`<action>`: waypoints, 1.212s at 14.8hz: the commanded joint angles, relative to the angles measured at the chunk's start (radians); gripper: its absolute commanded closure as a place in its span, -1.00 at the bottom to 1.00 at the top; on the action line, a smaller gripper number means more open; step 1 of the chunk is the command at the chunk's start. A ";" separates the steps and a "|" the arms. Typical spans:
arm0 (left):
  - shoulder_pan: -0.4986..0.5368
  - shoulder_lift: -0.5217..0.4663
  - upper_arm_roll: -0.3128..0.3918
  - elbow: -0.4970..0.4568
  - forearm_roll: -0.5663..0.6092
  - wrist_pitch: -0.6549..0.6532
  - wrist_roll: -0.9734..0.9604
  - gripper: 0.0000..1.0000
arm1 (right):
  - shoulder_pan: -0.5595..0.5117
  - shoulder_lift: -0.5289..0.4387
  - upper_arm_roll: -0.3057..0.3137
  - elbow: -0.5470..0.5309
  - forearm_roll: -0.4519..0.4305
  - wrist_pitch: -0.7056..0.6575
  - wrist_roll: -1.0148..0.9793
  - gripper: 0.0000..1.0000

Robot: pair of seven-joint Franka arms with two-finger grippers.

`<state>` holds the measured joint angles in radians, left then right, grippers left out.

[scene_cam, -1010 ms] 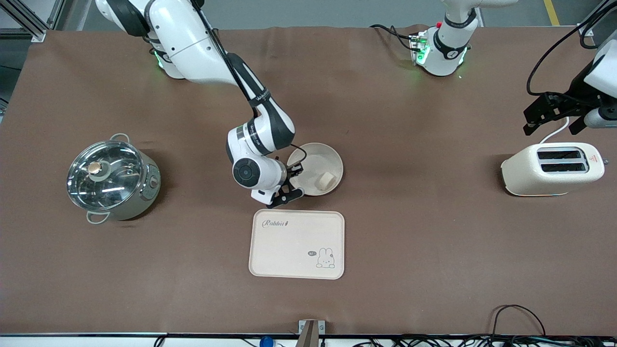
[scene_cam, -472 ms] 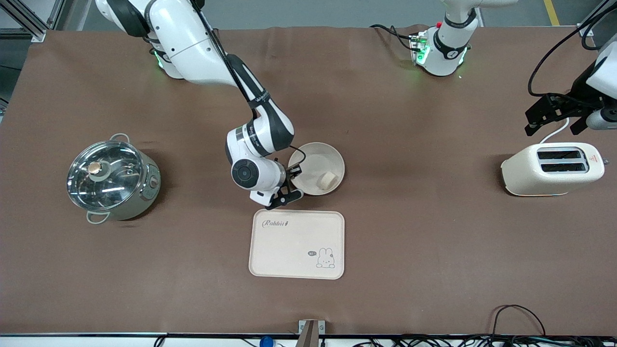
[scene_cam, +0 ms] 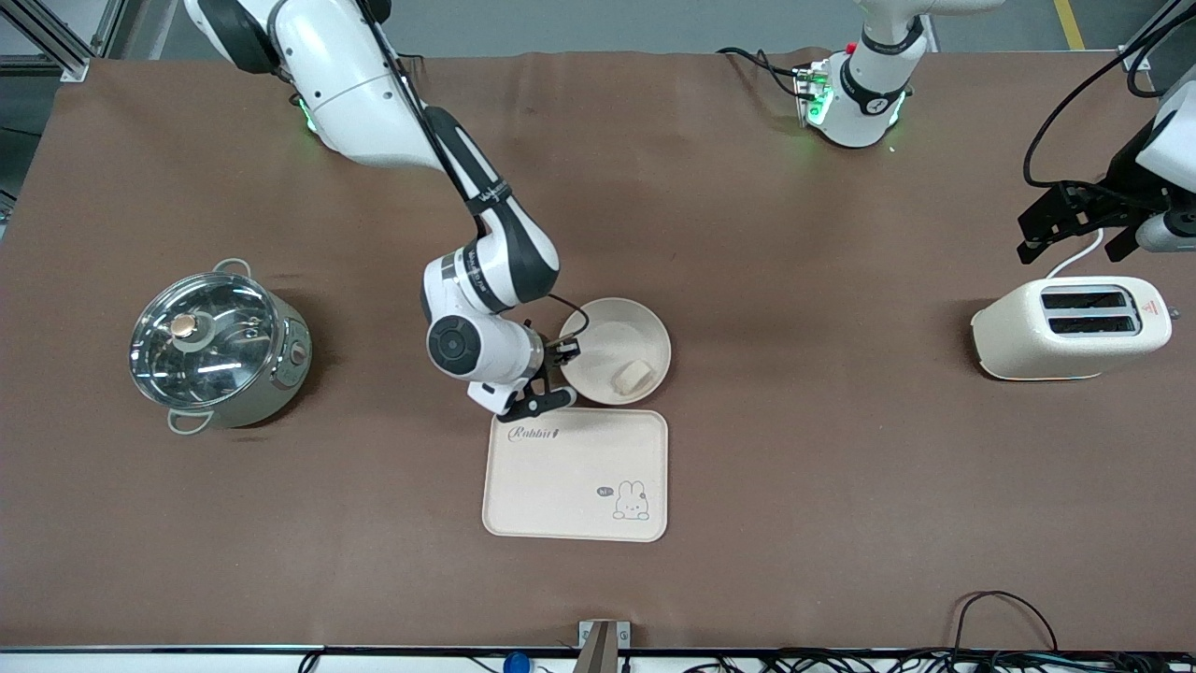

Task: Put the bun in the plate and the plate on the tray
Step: 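Lift the plate with the right gripper and move it over the tray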

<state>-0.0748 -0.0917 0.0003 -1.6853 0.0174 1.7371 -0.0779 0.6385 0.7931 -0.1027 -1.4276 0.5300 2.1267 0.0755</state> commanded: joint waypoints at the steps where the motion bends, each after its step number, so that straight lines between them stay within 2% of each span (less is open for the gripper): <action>1: 0.000 0.007 0.004 0.022 -0.011 -0.019 0.010 -1.00 | -0.045 -0.005 0.011 0.047 0.024 -0.017 0.071 0.99; 5: 0.000 0.007 0.004 0.022 -0.008 -0.019 0.012 -1.00 | -0.080 0.026 0.009 0.128 0.022 0.016 0.128 0.99; 12: -0.002 0.007 0.003 0.022 -0.008 -0.025 0.009 -1.00 | -0.086 0.104 0.008 0.141 0.019 0.154 0.151 0.99; 15: -0.003 0.007 0.003 0.022 -0.008 -0.025 0.007 -1.00 | -0.102 0.116 0.009 0.142 0.022 0.159 0.153 0.99; 18: -0.005 0.007 0.003 0.024 -0.002 -0.025 0.009 -1.00 | -0.129 0.165 0.009 0.234 0.022 0.156 0.199 0.99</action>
<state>-0.0764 -0.0913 0.0003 -1.6842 0.0174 1.7299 -0.0779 0.5418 0.9046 -0.1031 -1.2869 0.5372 2.2857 0.2369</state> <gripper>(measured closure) 0.000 0.956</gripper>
